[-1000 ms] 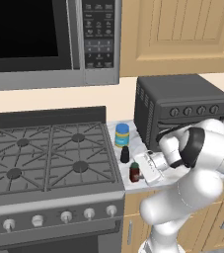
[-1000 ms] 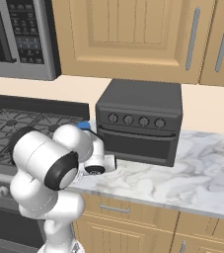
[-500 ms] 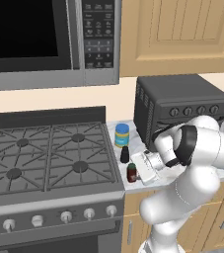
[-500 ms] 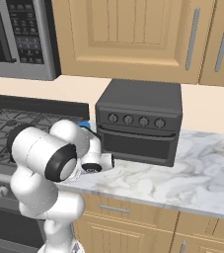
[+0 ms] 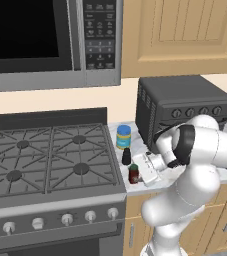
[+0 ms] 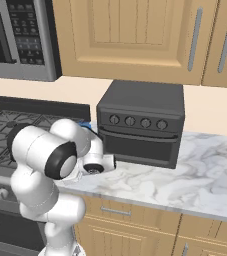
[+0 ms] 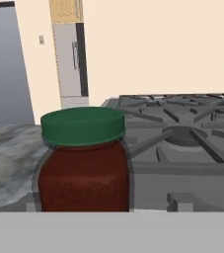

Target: Collect the paprika, mayonnaise, and shaker from the cabinet and place them next to the stove.

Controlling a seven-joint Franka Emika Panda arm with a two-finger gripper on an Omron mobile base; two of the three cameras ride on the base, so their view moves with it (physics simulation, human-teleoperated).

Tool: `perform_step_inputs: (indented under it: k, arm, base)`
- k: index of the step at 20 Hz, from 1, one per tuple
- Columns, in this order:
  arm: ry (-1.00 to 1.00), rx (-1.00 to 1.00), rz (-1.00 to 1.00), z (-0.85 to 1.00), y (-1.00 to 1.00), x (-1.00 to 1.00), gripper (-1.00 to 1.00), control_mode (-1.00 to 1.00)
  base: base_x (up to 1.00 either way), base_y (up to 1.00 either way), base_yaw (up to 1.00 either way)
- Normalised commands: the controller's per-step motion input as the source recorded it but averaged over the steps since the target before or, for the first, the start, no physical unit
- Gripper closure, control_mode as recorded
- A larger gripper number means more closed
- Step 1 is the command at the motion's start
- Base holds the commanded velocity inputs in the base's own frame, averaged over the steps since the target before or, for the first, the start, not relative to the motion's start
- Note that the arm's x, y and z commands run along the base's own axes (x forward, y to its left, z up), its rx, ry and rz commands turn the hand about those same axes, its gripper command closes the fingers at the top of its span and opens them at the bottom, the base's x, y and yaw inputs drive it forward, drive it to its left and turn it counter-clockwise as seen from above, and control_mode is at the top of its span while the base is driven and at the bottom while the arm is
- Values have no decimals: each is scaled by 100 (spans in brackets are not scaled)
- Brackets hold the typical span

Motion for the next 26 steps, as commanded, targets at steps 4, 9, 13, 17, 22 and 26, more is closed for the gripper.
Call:
perform_step_inputs:
  k: [4,9,13,17,22,26]
  arm:
    - [-1,0,0,22,0,-11,-100,-100]
    - [-5,0,0,39,0,-24,-100,-100]
    - [-5,0,0,50,0,-32,-100,-100]
    - [-8,0,-2,61,-1,-43,-100,-100]
    - [-10,0,-3,63,-2,-57,-100,-100]
    - [-11,0,-3,67,0,-69,-100,-100]
  base:
    - [0,0,0]
    - [0,0,0]
    - [0,0,0]
    - [0,0,0]
    - [0,0,0]
    - [0,0,0]
